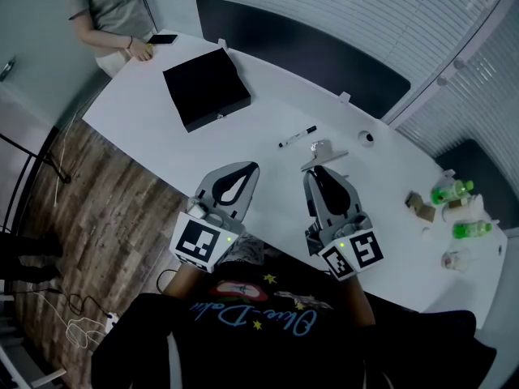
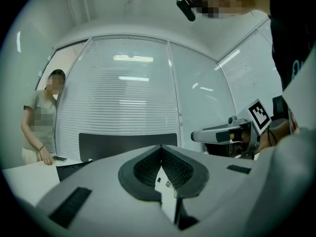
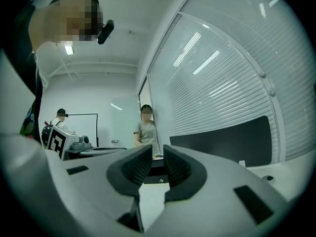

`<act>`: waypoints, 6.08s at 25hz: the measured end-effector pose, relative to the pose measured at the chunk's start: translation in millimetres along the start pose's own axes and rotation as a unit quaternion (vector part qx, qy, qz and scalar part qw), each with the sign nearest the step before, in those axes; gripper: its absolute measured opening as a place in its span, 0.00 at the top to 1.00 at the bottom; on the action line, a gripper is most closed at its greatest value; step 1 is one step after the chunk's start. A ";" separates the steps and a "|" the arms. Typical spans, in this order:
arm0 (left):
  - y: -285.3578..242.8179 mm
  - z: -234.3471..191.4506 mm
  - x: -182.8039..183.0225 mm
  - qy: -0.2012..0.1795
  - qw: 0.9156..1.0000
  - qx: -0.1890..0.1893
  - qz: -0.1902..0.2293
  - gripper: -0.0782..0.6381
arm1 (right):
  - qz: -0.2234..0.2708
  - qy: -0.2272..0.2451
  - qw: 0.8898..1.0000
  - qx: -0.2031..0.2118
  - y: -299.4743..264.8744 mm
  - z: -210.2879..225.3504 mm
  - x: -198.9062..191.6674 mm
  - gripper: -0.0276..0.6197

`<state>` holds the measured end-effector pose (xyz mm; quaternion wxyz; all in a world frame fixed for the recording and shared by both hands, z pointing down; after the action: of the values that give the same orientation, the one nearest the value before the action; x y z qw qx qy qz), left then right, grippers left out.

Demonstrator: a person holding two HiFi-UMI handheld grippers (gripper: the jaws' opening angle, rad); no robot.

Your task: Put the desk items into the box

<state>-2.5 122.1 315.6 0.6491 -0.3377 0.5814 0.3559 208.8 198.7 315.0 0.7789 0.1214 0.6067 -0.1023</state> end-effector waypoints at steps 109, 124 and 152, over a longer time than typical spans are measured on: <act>-82.7 -98.0 -76.0 0.059 0.992 0.067 -0.086 0.88 | -0.608 0.398 0.590 0.352 -214.6 192.0 -162.9 0.85; -87.5 -92.0 -60.9 0.045 0.994 0.059 -0.075 0.88 | -0.524 0.386 0.717 0.251 -206.2 178.6 -112.8 0.85; -73.2 -61.0 -15.8 -0.011 0.999 0.026 -0.046 0.88 | -0.332 0.267 0.900 0.089 -127.5 146.6 -31.7 0.85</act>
<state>27.6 31.0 327.3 0.6794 -0.3433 0.5671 0.3144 296.8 32.0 371.8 0.4942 0.0045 0.7857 -0.3722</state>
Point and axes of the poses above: the fingertips, and each gripper's own axes: y backward along the fingers, z to its right, x out of its top, the point moved 10 cm from there along y, backward along the fingers, and after that the axes turned 4 degrees about -y, right-handed, at the moved point
